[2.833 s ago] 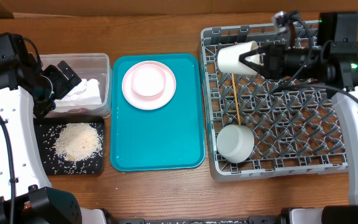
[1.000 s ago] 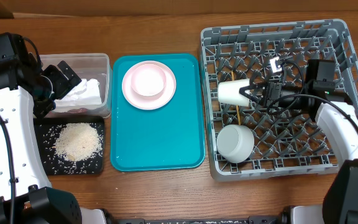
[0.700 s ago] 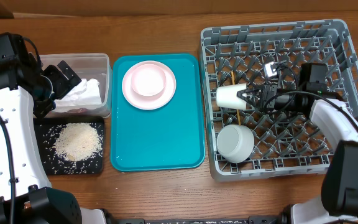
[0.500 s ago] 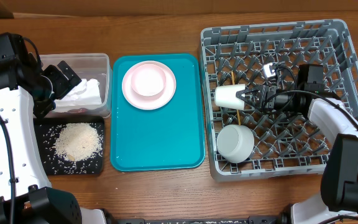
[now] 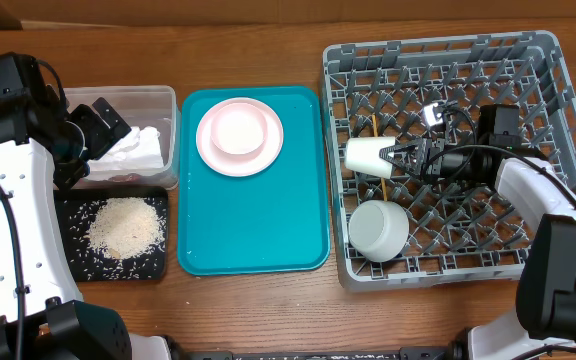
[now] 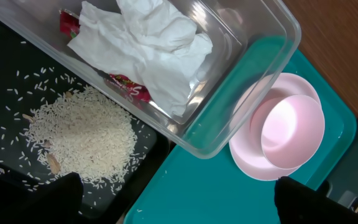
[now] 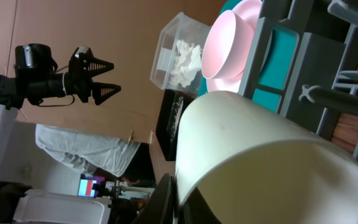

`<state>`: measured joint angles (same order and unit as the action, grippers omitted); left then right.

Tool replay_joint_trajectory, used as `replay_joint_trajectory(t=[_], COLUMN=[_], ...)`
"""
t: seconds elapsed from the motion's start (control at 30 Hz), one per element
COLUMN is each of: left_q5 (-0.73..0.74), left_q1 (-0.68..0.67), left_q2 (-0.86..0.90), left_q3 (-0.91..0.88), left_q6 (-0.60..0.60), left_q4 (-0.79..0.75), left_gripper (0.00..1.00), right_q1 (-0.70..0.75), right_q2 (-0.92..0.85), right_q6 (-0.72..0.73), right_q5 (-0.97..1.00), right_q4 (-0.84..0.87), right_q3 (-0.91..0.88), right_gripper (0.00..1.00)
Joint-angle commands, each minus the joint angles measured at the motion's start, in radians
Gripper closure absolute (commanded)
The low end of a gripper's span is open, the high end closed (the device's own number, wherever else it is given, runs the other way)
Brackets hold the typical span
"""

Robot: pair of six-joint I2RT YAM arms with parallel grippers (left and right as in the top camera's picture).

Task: Sort waste into correct bins and load items into the dishwasher
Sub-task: 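Lower the pink cup into the rack's upper left area with right gripper, then open the right gripper, release the cup, and raise it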

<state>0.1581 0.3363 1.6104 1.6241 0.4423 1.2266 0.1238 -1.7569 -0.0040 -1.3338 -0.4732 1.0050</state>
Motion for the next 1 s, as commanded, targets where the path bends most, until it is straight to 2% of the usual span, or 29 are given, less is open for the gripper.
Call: replay_joint_trajectory(t=[0.0, 0.2, 0.47, 0.8, 0.97], left_q5=[0.006, 0.006, 0.006, 0.006, 0.006], left_q1=[0.003, 0.003, 0.003, 0.003, 0.003], left_q2=[-0.008, -0.008, -0.008, -0.008, -0.008], left_q3=[0.021, 0.021, 0.021, 0.021, 0.021], left_q6=[-0.001, -0.001, -0.001, -0.001, -0.001], left_q4=[-0.001, -0.001, -0.001, -0.001, -0.001], left_gripper=[0.0, 0.0, 0.0, 0.0, 0.0], right_q1=[0.003, 0.032, 0.105, 0.114, 0.114], right_q2=[-0.014, -0.014, -0.011, 0.031, 0.106], right_q6=[-0.006, -0.006, -0.006, -0.006, 0.01], right_q5=[0.129, 0.129, 0.129, 0.134, 0.331], right_q4=[-0.013, -0.058, -0.169, -0.226, -0.308], right_q3=[-0.018, -0.018, -0.016, -0.014, 0.013], right_gripper=[0.94, 0.91, 0.91, 0.89, 0.89])
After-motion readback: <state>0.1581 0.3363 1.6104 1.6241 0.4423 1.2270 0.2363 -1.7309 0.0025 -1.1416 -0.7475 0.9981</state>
